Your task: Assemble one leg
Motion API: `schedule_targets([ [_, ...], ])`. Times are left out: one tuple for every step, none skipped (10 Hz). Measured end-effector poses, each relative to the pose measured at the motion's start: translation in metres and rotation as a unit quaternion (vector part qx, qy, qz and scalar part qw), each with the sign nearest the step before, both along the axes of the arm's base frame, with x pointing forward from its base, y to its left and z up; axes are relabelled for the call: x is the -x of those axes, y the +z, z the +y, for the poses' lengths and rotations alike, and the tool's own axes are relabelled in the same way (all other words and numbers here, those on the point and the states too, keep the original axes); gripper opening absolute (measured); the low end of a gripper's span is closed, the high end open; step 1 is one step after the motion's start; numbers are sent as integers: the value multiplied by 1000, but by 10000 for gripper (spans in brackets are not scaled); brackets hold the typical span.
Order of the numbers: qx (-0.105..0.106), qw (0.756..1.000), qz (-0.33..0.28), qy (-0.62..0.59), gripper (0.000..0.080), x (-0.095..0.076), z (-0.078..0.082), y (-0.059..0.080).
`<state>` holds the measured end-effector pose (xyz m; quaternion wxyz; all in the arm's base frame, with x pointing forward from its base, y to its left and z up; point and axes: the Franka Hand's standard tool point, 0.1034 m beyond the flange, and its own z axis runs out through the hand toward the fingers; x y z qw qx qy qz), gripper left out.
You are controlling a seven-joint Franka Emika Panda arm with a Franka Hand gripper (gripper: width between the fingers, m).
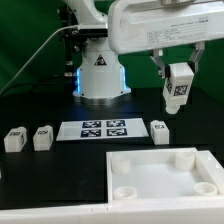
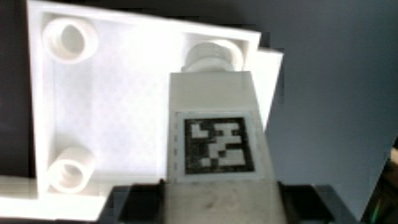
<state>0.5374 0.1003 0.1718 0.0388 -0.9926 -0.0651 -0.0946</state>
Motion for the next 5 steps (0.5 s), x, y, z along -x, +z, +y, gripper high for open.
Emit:
schedule_targets([
  [-3, 999, -51, -3, 294, 0, -2, -2],
  [-4, 998, -66, -4, 294, 3, -3, -5],
  [-3, 998, -60, -4, 294, 4, -3, -6],
  [-3, 998, -61, -4, 294, 4, -3, -6],
  [-3, 998, -60, -4, 294, 4, -3, -7],
])
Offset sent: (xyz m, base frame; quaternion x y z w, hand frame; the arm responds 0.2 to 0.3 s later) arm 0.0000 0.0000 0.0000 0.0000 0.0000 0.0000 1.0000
